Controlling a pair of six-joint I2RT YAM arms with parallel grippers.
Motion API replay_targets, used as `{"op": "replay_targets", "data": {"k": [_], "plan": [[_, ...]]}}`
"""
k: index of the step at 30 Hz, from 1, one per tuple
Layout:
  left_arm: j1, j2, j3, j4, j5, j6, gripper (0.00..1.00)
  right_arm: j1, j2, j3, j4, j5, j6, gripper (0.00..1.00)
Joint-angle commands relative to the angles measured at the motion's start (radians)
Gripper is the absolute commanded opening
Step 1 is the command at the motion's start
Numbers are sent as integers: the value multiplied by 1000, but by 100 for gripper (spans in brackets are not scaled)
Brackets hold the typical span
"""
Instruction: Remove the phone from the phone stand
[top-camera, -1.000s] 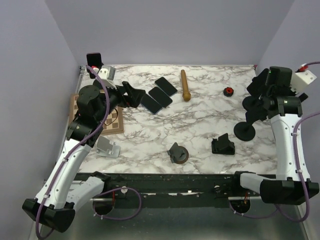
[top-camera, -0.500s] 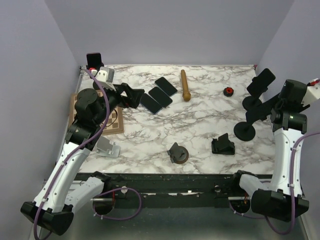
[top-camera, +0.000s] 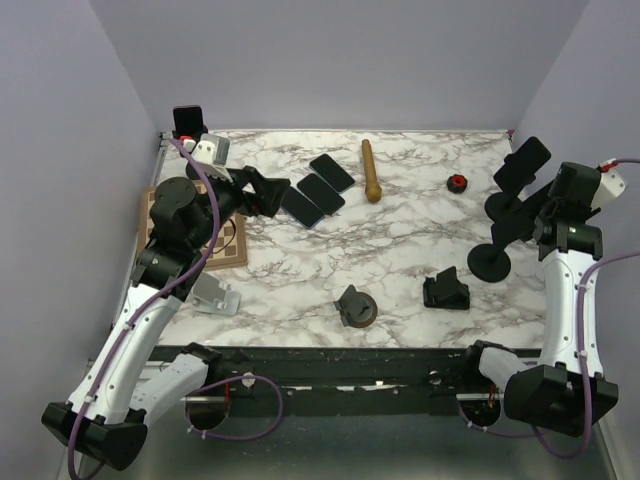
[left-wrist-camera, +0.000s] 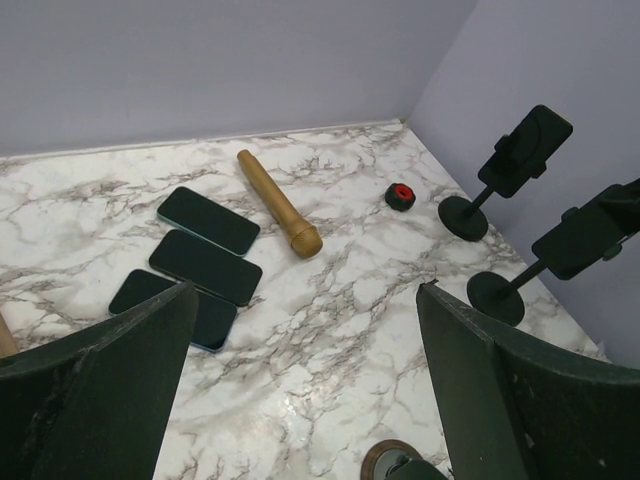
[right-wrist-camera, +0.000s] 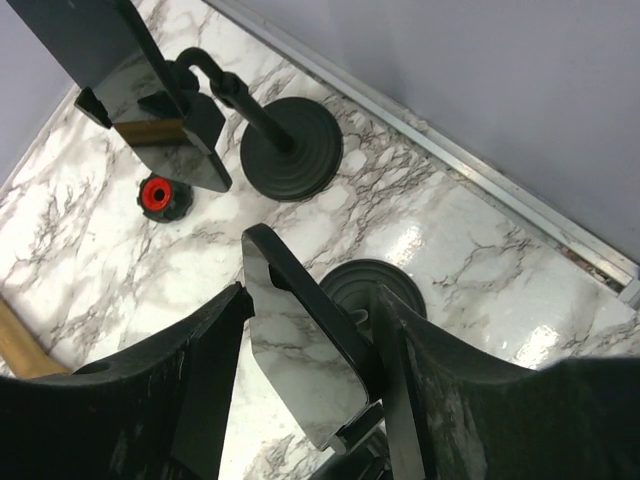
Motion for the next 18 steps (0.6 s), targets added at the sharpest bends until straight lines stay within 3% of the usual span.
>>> {"op": "replay_targets", "data": {"k": [1, 10, 18], "plan": [[-2, 6, -10, 23, 35, -6, 98, -5, -17, -42, 64, -76, -25, 58], [-2, 12, -13, 30, 55, -13, 98, -4, -28, -29, 52, -111, -44, 56], [-2, 24, -13, 30, 58, -13, 98, -5, -45, -52, 73, -147, -47, 30]]}}
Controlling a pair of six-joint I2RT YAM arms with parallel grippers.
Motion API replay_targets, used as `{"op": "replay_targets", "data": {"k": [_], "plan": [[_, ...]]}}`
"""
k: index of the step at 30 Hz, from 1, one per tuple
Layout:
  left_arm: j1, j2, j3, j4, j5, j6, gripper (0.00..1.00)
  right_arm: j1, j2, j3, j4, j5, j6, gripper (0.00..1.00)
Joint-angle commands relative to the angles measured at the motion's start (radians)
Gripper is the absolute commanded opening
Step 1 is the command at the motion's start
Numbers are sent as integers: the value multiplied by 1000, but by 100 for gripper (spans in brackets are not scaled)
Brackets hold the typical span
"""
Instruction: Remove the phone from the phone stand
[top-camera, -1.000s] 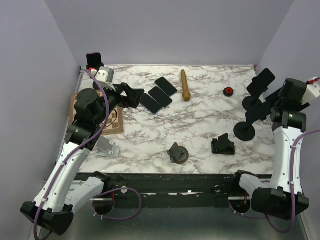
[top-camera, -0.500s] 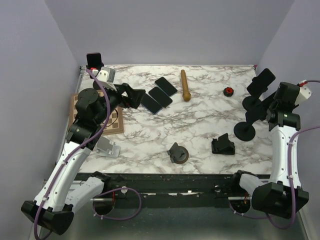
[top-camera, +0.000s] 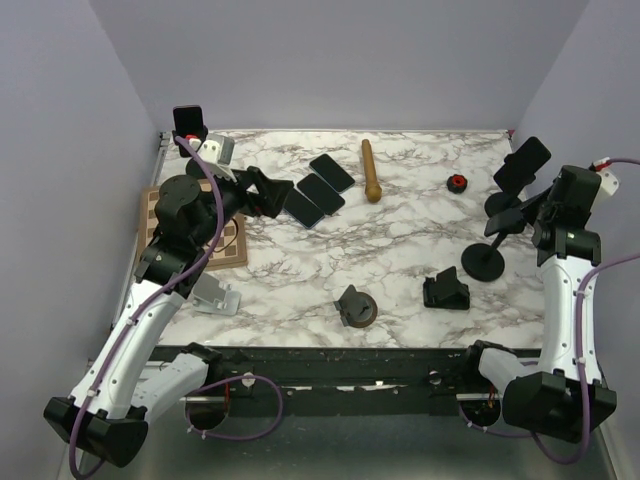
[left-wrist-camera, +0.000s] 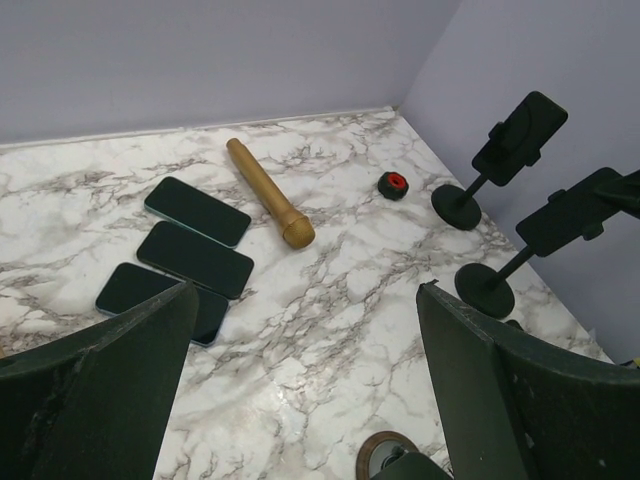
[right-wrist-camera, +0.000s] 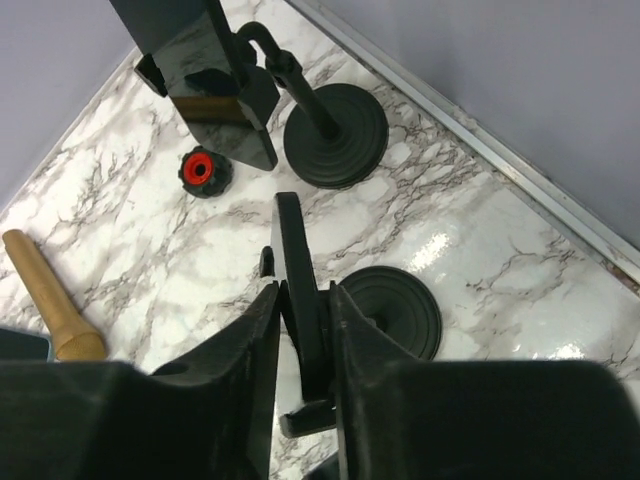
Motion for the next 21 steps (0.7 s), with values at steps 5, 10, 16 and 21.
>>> {"op": "replay_targets", "data": {"k": [5, 10, 16, 21], "plan": [[-1, 5, -5, 21, 22, -2, 98, -5, -25, -30, 76, -161, -34, 10], [1, 11, -6, 22, 24, -3, 98, -5, -10, -43, 141, -391, -53, 1], [1, 29, -7, 24, 30, -6, 98, 40, 32, -30, 198, -645, -76, 1], [6, 56, -11, 42, 72, -13, 98, 196, 97, 28, 194, -777, -139, 1]]}}
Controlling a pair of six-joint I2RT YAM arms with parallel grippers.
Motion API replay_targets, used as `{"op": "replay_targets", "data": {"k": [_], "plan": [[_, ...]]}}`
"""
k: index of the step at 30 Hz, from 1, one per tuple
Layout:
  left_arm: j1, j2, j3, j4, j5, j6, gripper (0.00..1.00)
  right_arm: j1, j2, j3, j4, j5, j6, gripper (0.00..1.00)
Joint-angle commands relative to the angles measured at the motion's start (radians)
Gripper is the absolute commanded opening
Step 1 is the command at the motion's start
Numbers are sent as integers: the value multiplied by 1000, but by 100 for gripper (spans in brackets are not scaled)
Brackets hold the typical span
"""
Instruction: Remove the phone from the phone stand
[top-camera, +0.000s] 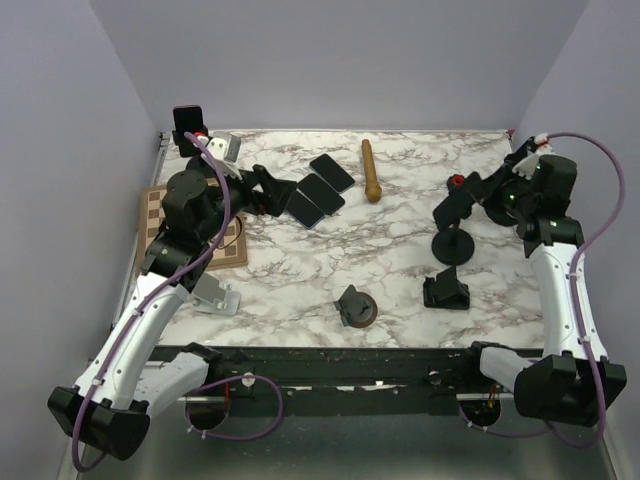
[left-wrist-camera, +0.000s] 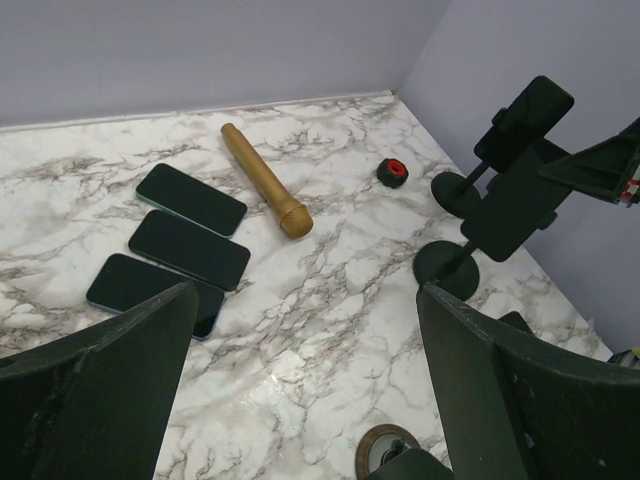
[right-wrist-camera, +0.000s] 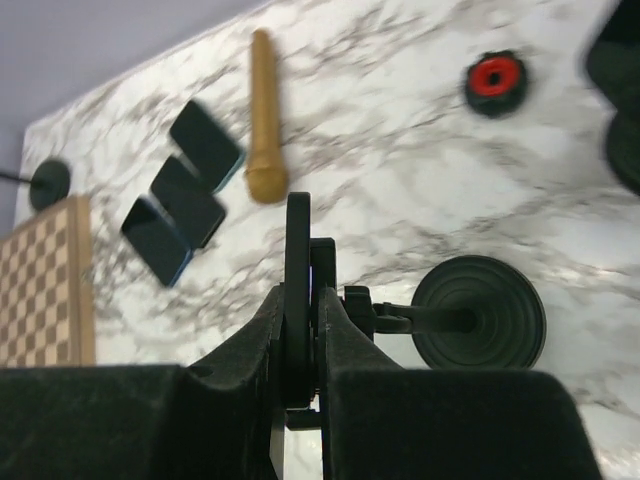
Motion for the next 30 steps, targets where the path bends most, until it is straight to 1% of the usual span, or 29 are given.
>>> {"op": "replay_targets", "data": {"k": [1, 3, 5, 7, 9, 11, 13, 16, 17, 18, 21, 23, 24, 25, 28, 29, 30], "plan": [[6, 26, -11, 48, 73, -14, 98, 164, 59, 77, 12, -217, -69, 1], [8, 40, -16, 67, 106, -20, 98, 282, 93, 101, -11, -227, -103, 1], [8, 55, -21, 93, 156, -29, 97, 364, 126, 117, -33, -252, -132, 1], [8, 73, -27, 125, 211, -41, 96, 431, 152, 117, -43, -260, -152, 1], [8, 96, -27, 144, 261, -56, 94, 472, 176, 107, -40, -275, -163, 1], [8, 127, -25, 169, 312, -72, 90, 497, 194, 94, -13, -327, -164, 1], [8, 158, -24, 194, 364, -91, 85, 525, 206, 79, 35, -392, -157, 1], [6, 198, -35, 246, 431, -125, 73, 557, 230, 74, 93, -477, -151, 1], [1, 207, -34, 251, 442, -131, 67, 562, 240, 79, 101, -503, -154, 1], [-7, 219, -31, 244, 445, -131, 64, 566, 255, 87, 102, -521, -158, 1], [-45, 248, -16, 214, 448, -112, 63, 567, 303, 130, 64, -558, -187, 1], [-65, 261, -18, 214, 448, -122, 63, 567, 328, 161, 28, -554, -211, 2], [-73, 266, -23, 217, 444, -133, 63, 567, 332, 174, 14, -538, -218, 4], [-81, 270, -28, 212, 428, -153, 63, 567, 334, 182, 5, -511, -220, 11], [-88, 268, -56, 192, 364, -215, 63, 567, 319, 186, 4, -413, -182, 27], [-89, 269, -59, 189, 358, -225, 63, 567, 310, 181, 6, -395, -163, 34], [-91, 271, -59, 193, 362, -229, 63, 567, 296, 172, 12, -363, -142, 38]]}}
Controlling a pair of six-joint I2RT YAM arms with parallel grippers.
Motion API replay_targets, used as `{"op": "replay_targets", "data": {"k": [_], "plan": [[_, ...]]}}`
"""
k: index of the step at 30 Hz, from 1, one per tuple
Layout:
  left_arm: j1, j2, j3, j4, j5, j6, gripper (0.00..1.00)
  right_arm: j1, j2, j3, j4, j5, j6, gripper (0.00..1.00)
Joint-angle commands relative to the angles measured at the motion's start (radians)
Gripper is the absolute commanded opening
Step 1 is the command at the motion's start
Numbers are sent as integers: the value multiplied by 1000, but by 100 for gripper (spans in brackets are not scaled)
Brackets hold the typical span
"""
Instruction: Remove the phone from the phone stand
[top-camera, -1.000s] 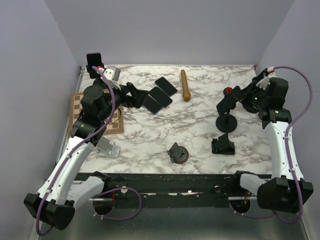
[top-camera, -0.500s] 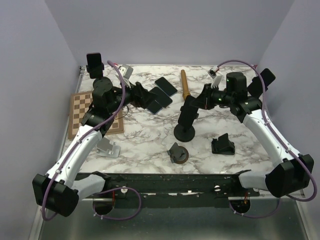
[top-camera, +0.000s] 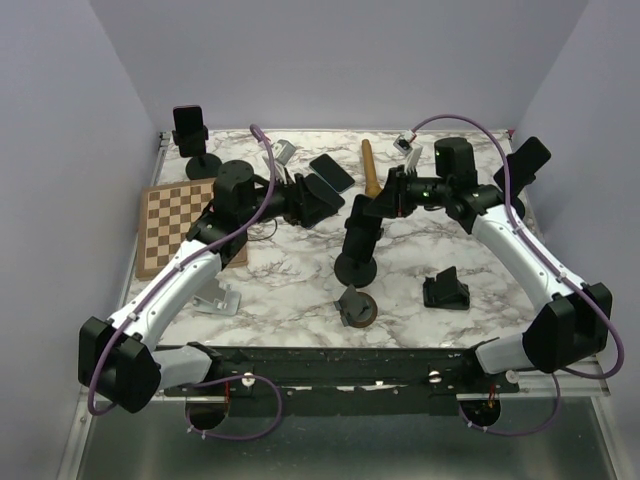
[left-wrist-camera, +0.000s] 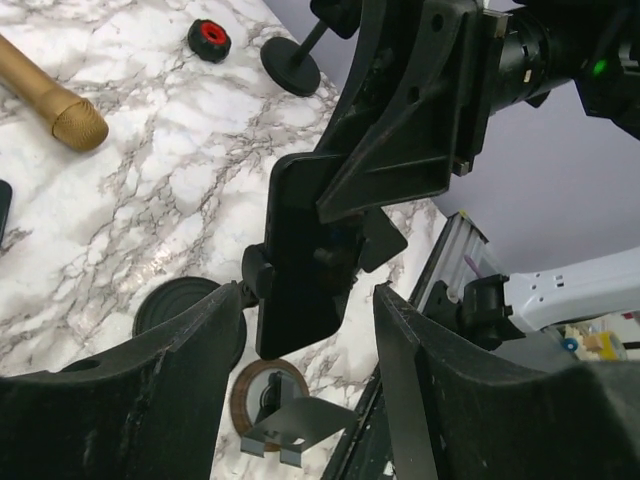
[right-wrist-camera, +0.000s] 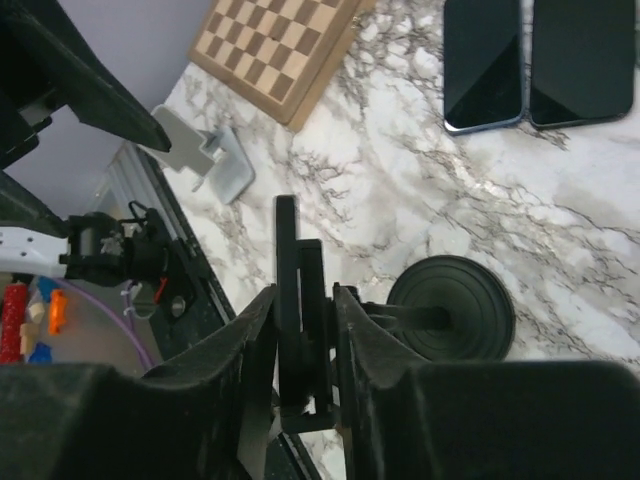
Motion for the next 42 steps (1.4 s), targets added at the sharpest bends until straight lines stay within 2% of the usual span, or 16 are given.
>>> {"op": "replay_targets", "data": {"k": [1, 4, 6, 9, 16, 22, 25, 28, 31, 37, 42], "plan": [[-9, 3, -28, 5, -25, -66, 64, 8, -35, -10, -21, 141, 58, 43], [-34, 16, -36, 18, -22, -73, 66, 7, -66, -58, -4, 200, 124, 55], [-48, 35, -31, 15, -13, -73, 69, 8, -85, -88, 15, 214, 169, 58], [-57, 69, -33, 36, 17, -95, 72, 7, -134, -160, 127, 191, 262, 59], [-56, 118, -39, 76, 56, -107, 70, 8, -173, -230, 237, 134, 307, 43], [-57, 185, -12, 84, 102, -71, 60, 8, -176, -274, 294, 115, 307, 8], [-57, 205, 2, 63, 95, -29, 54, 8, -178, -274, 292, 104, 303, 1], [-57, 219, 14, 25, 64, 7, 49, 8, -176, -273, 305, 84, 303, 1], [-57, 226, 22, 21, 60, 28, 49, 8, -173, -279, 313, 63, 294, 1], [-47, 259, 38, 114, 222, 37, 58, 8, -190, -297, 323, 0, 221, 1], [-39, 286, 42, 156, 304, 44, 58, 8, -185, -297, 335, -39, 182, 1]]}}
